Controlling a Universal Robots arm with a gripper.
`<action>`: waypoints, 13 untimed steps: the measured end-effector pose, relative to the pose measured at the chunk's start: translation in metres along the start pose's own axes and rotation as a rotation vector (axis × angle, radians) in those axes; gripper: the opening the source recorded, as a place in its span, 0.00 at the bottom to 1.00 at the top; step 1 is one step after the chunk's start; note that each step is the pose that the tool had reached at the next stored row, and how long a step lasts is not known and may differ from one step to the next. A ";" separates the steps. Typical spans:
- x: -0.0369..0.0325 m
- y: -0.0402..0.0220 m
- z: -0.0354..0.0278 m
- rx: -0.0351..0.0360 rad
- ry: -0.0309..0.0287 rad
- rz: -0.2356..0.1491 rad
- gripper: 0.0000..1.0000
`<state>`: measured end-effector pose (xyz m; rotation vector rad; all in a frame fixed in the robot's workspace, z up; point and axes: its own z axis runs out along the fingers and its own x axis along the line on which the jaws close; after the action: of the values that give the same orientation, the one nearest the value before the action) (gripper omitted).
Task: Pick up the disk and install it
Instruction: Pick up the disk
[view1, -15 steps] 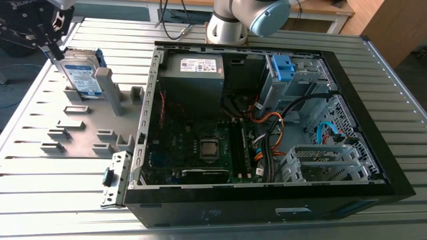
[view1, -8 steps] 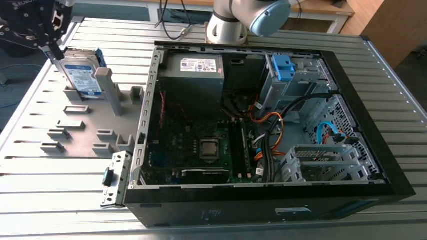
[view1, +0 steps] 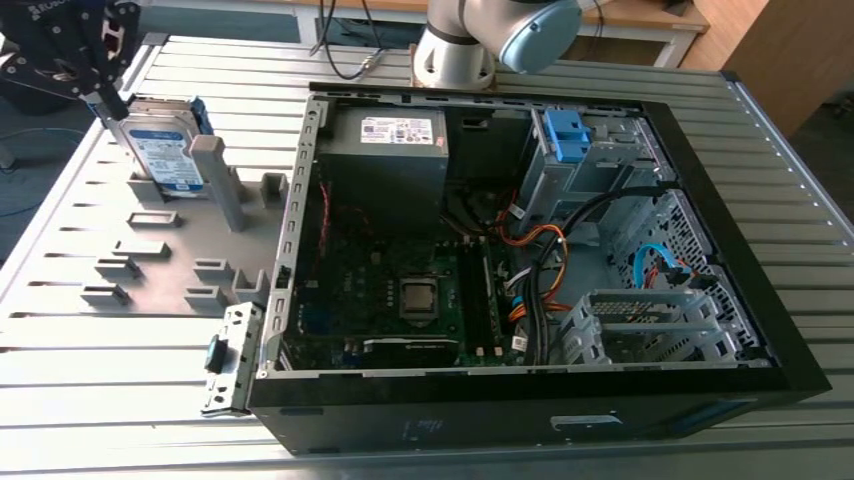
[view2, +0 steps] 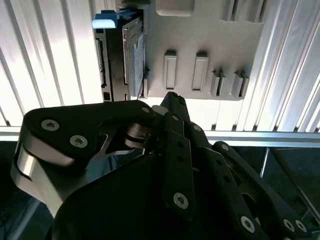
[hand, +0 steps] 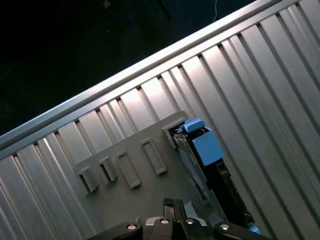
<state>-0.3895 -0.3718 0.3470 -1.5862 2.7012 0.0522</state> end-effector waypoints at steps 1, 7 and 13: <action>0.0000 0.0000 0.0000 -0.0004 0.0004 -0.015 0.11; 0.0000 0.0000 0.0000 -0.0026 0.0025 -0.105 0.11; 0.0000 0.0000 0.0001 -0.0047 0.0047 -0.192 0.11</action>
<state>-0.3895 -0.3718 0.3469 -1.8401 2.5391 0.0533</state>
